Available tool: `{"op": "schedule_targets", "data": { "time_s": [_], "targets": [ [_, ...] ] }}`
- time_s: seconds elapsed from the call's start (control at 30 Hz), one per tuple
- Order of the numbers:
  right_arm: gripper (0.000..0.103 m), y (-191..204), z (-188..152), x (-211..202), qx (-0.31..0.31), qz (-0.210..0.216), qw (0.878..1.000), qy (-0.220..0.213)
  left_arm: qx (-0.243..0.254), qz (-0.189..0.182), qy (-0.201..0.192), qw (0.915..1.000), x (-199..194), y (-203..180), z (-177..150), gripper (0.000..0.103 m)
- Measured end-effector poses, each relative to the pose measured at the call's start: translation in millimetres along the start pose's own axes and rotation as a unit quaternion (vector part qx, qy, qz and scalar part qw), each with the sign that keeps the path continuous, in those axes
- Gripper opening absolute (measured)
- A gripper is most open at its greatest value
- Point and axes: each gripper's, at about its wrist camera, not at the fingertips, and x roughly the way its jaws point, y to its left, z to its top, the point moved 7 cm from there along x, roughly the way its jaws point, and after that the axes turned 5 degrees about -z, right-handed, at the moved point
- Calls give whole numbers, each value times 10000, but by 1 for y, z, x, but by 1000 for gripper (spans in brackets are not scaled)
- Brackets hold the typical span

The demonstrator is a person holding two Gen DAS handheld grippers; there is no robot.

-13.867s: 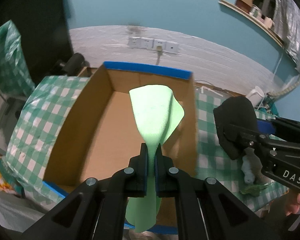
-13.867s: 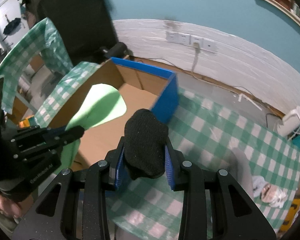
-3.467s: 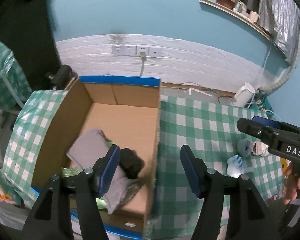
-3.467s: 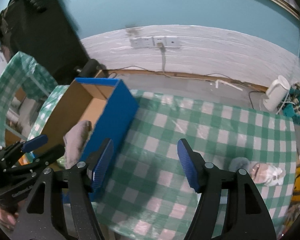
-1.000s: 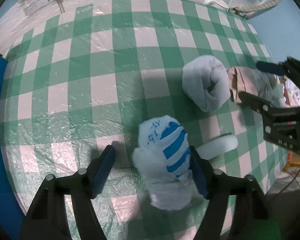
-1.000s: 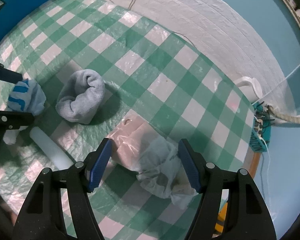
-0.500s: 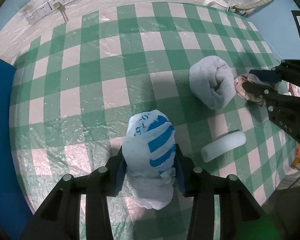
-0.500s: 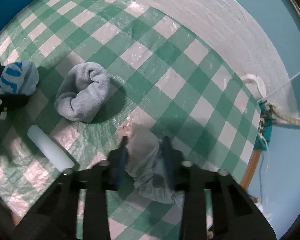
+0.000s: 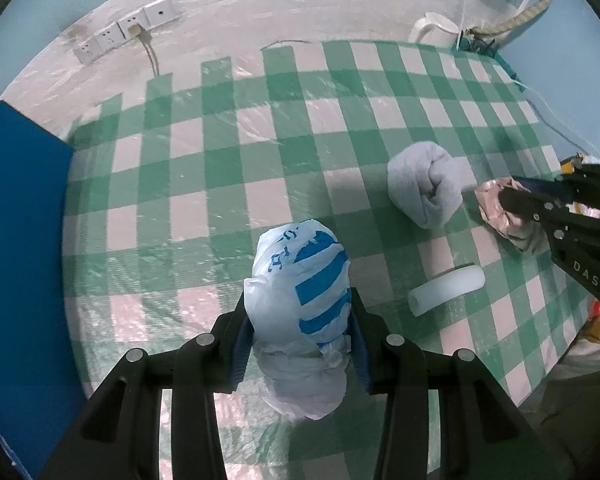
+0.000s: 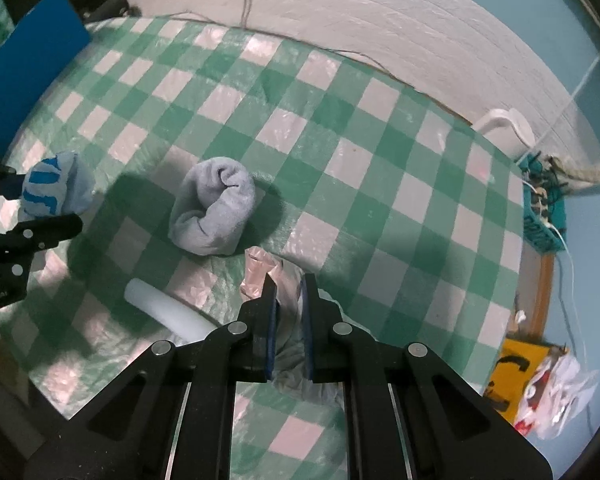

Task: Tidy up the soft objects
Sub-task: 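Lift the striped sock and pink cloth bundle and carry both toward the box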

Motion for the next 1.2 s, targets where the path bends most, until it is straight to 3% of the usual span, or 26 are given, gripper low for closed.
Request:
{"op": "schedule_targets", "data": {
  "time_s": [0.57,1.2],
  "targets": [
    [8,15,15,-56,650,459,9953,-558,-212,282,-596,9976,-58,40,-5,43],
    [8,65,43,-112,604,935,9870,-1158,-414,694,-1088,9908,-118,91,-23,43]
  ]
}}
